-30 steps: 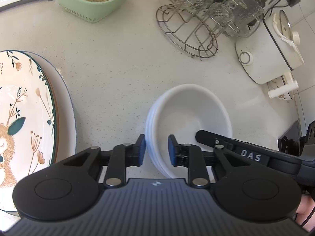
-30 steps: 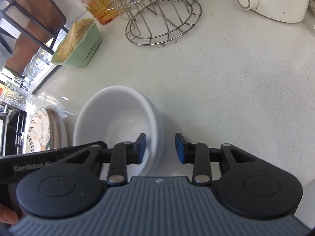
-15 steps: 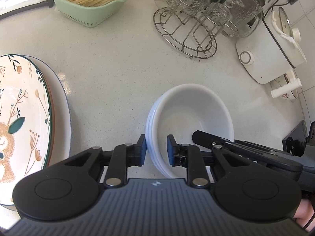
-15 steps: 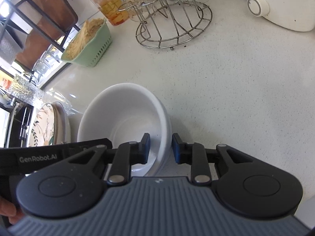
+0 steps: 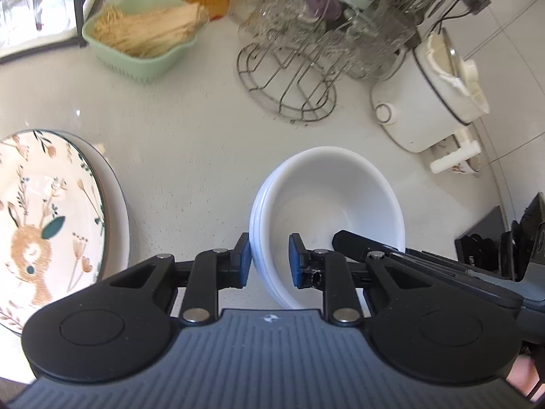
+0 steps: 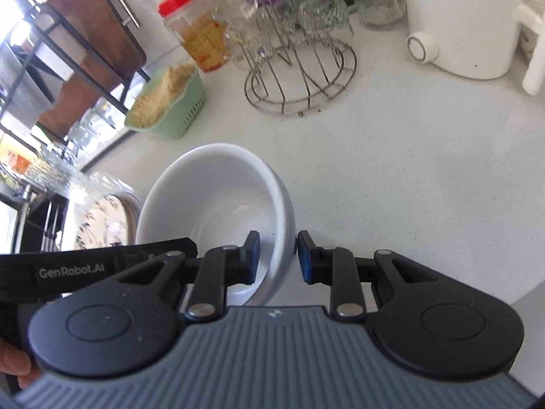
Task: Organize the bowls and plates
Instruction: 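Carry the white bowl with both grippers toward the plate stack, then lower the white bowl onto the deer-pattern plate stack, then open both grippers and lift them off the white bowl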
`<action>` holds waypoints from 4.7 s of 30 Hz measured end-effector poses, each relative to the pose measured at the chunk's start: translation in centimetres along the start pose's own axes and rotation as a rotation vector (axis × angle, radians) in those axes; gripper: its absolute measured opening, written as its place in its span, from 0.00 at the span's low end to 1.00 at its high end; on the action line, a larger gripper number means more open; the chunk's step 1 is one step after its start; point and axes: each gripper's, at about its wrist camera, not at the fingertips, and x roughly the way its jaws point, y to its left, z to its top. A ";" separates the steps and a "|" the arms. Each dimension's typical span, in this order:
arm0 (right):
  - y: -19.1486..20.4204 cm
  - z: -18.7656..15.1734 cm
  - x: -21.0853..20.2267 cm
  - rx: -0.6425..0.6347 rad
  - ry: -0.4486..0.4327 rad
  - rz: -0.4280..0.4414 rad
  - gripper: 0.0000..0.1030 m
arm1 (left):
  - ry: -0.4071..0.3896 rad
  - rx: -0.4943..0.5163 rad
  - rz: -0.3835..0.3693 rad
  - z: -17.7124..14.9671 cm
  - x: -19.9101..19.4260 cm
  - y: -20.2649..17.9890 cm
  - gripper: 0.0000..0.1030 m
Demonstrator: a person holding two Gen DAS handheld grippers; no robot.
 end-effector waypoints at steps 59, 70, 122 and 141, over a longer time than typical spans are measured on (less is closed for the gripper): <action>20.2 -2.0 4.6 0.038 -0.005 -0.020 0.26 | -0.029 -0.018 -0.032 0.7 -9.3 21.0 0.25; 20.3 -2.8 8.6 -0.001 0.087 0.001 0.27 | -0.052 -0.076 0.012 -0.8 -7.6 23.1 0.26; 18.9 -10.2 -16.5 -0.234 -0.372 0.155 0.39 | -0.500 0.034 0.176 -17.0 -31.4 8.7 0.56; 17.1 -19.9 -21.5 -0.249 -0.444 0.131 0.39 | -0.540 0.109 0.251 -29.1 -33.9 6.0 0.68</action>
